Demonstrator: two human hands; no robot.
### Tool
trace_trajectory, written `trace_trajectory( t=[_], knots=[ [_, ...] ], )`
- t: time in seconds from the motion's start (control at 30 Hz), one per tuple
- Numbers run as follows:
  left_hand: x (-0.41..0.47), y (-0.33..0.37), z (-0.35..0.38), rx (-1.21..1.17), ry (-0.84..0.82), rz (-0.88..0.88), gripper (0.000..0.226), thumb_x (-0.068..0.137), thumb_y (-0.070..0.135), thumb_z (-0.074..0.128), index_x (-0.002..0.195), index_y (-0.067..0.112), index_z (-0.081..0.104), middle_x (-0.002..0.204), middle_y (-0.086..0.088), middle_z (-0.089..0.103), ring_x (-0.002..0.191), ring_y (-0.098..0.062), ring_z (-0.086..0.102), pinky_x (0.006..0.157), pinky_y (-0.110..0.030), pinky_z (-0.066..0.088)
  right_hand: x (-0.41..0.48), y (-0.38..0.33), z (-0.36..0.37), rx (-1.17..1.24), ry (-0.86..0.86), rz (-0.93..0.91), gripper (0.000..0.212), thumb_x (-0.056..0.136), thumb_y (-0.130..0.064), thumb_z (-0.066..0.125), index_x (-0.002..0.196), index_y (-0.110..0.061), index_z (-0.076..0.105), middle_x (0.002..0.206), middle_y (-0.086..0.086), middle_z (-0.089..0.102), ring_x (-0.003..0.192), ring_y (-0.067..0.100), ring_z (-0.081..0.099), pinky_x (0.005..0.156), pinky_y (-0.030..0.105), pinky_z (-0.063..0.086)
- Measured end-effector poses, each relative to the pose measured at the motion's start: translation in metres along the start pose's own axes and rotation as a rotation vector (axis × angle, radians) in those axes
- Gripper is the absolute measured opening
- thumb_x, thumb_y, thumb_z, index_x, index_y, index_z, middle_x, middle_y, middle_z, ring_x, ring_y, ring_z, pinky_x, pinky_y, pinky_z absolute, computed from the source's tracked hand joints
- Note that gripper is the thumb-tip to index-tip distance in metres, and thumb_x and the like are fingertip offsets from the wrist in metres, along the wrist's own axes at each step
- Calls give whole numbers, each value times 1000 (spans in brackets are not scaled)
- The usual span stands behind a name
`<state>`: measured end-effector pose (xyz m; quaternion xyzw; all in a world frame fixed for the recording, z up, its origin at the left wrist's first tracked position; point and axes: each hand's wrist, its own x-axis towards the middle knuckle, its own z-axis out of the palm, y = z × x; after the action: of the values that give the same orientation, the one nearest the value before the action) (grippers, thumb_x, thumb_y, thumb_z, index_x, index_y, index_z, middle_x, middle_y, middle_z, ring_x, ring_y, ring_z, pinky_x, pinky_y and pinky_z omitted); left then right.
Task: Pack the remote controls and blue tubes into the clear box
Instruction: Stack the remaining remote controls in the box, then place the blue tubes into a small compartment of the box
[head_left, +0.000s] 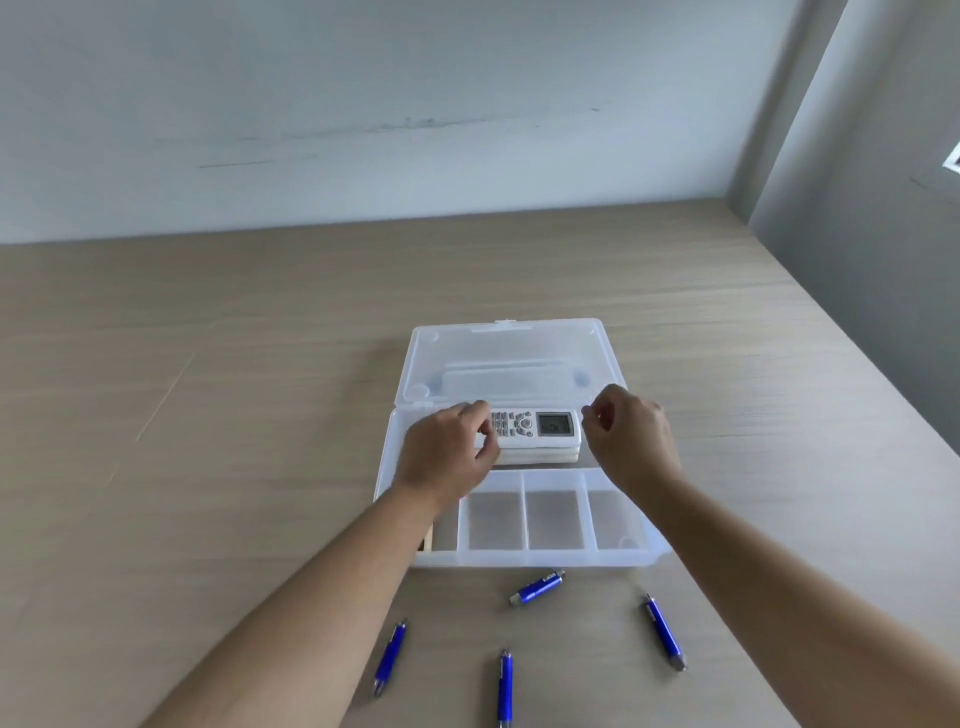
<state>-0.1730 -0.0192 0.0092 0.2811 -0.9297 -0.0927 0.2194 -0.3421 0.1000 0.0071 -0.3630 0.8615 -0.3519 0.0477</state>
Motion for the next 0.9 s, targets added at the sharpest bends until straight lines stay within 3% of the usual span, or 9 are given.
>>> trace_trajectory(
  t=[0.1, 0.2, 0.27, 0.33, 0.43, 0.6, 0.67, 0.77, 0.9],
  knots=[
    [-56, -12, -18, 84, 91, 36, 21, 72, 23, 51, 54, 12, 52, 43, -3, 54, 37, -28, 51, 36, -23, 39, -56, -33, 7, 109, -219, -48, 32, 80, -24, 58, 52, -16, 46, 45, -5, 45, 42, 9, 38, 39, 20, 31],
    [-114, -24, -22, 147, 33, 37, 26, 67, 27, 44, 46, 12, 45, 37, -3, 48, 32, -26, 46, 33, -18, 31, -115, -42, 34, -10, -593, -94, 41, 78, -31, 57, 46, -15, 37, 46, -1, 39, 41, 14, 32, 39, 23, 28],
    [-148, -35, -14, 164, -77, -60, 25, 68, 31, 49, 50, 15, 41, 39, -2, 49, 36, -25, 51, 37, -19, 30, -145, -34, 53, -175, -776, -82, 44, 79, -35, 55, 48, -10, 35, 51, 4, 36, 44, 19, 29, 41, 23, 23],
    [-174, -45, -4, 209, -330, -250, 28, 76, 41, 53, 65, 18, 40, 53, 2, 52, 55, -25, 59, 48, -24, 33, -165, -25, 66, -315, -851, -39, 49, 83, -39, 54, 50, -10, 32, 52, 3, 33, 44, 18, 29, 41, 24, 23],
    [-194, -53, 11, 181, -549, -473, 38, 82, 54, 52, 82, 18, 39, 84, 0, 65, 80, -26, 63, 61, -30, 41, -179, -14, 77, -329, -824, 35, 45, 80, -40, 57, 53, -14, 32, 56, 0, 36, 47, 14, 34, 41, 26, 25],
    [-199, -45, 25, 106, -583, -574, 28, 92, 38, 53, 85, 15, 39, 103, -8, 66, 93, -29, 62, 66, -30, 39, -191, 0, 84, -338, -841, 109, 35, 79, -23, 56, 54, -15, 33, 57, -1, 38, 55, 21, 43, 42, 25, 29],
    [-199, -44, 23, 58, -577, -579, 24, 91, 33, 55, 82, 15, 42, 98, -9, 66, 85, -28, 60, 67, -31, 42, -189, 1, 83, -303, -854, 138, 37, 78, -23, 57, 52, -15, 32, 53, 0, 36, 45, 16, 35, 41, 23, 27],
    [-188, -47, 11, -236, -565, -599, 26, 85, 29, 62, 67, 19, 46, 66, 1, 57, 62, -19, 53, 61, -27, 41, -174, -4, 70, -141, -781, 120, 37, 74, -24, 59, 47, -16, 35, 50, 1, 40, 46, 19, 36, 43, 23, 28],
    [-147, -46, -15, -481, -331, -635, 26, 79, 19, 67, 60, 10, 52, 53, 1, 47, 52, -17, 42, 57, -27, 46, -132, -16, 35, 146, -529, 172, 35, 74, -18, 61, 47, -18, 38, 46, -5, 40, 42, 16, 36, 34, 14, 29]
  ],
)
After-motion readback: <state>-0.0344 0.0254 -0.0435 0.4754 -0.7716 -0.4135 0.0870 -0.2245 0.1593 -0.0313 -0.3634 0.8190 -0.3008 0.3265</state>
